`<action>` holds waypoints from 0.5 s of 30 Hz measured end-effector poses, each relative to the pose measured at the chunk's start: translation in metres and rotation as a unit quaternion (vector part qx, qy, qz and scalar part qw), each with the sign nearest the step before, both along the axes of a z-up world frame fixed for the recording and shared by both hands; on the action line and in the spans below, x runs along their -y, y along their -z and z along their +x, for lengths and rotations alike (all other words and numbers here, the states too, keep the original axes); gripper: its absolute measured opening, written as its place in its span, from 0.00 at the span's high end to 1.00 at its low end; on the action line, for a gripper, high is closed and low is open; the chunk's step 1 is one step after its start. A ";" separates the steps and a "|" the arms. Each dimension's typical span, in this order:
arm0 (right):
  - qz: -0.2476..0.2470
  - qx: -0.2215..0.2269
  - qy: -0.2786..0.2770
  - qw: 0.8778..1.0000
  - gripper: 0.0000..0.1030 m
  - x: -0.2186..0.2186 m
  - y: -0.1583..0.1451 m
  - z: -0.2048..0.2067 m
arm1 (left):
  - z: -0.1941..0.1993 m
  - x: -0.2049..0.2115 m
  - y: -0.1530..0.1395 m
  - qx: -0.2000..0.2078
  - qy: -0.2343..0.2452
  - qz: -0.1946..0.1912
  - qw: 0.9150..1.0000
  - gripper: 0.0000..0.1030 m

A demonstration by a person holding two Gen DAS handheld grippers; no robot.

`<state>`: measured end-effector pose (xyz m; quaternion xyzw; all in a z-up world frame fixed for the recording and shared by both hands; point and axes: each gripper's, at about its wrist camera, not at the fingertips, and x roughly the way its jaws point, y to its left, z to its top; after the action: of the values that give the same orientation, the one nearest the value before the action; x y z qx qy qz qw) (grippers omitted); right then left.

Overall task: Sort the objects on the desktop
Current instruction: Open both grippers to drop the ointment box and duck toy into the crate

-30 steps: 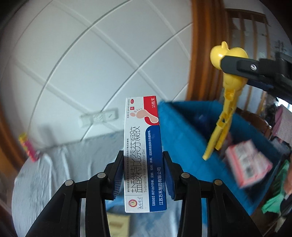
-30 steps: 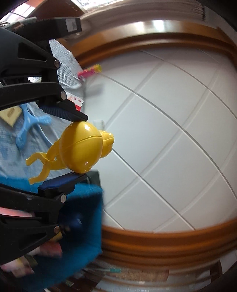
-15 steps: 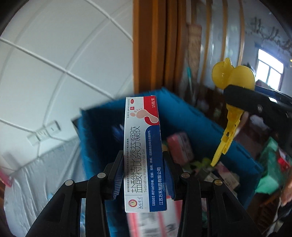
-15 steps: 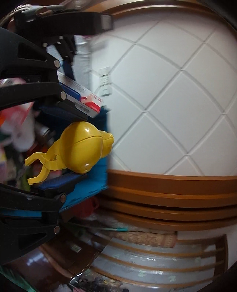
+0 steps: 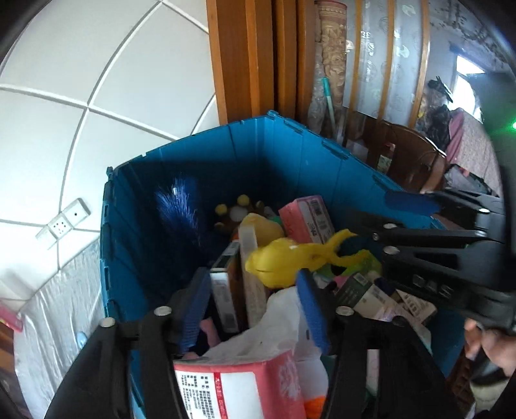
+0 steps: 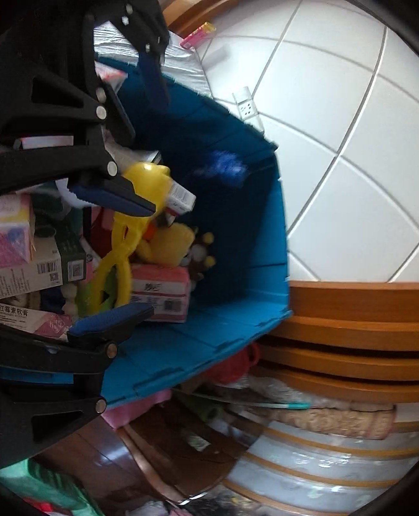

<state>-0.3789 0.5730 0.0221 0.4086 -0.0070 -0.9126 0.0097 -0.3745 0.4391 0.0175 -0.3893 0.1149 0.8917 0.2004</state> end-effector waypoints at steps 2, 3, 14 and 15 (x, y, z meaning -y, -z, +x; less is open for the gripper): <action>-0.007 0.002 0.004 1.000 0.47 -0.005 0.005 -0.001 | -0.001 0.009 0.000 -0.010 -0.004 -0.001 1.000 0.35; -0.008 0.001 0.005 1.000 0.47 -0.006 0.006 0.000 | -0.002 0.014 -0.001 -0.013 -0.007 -0.001 1.000 0.35; -0.009 -0.082 -0.012 0.997 0.09 0.038 -0.047 0.038 | 0.021 0.085 -0.027 -0.048 -0.046 0.031 0.997 0.18; -0.006 -0.086 -0.014 0.996 0.07 0.046 -0.050 0.041 | 0.024 0.095 -0.028 -0.051 -0.053 0.032 0.997 0.17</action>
<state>-0.3378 0.5271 0.0725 0.3282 -0.0061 -0.9443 0.0256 -0.3509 0.3444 0.0454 -0.3426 0.0752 0.9229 0.1591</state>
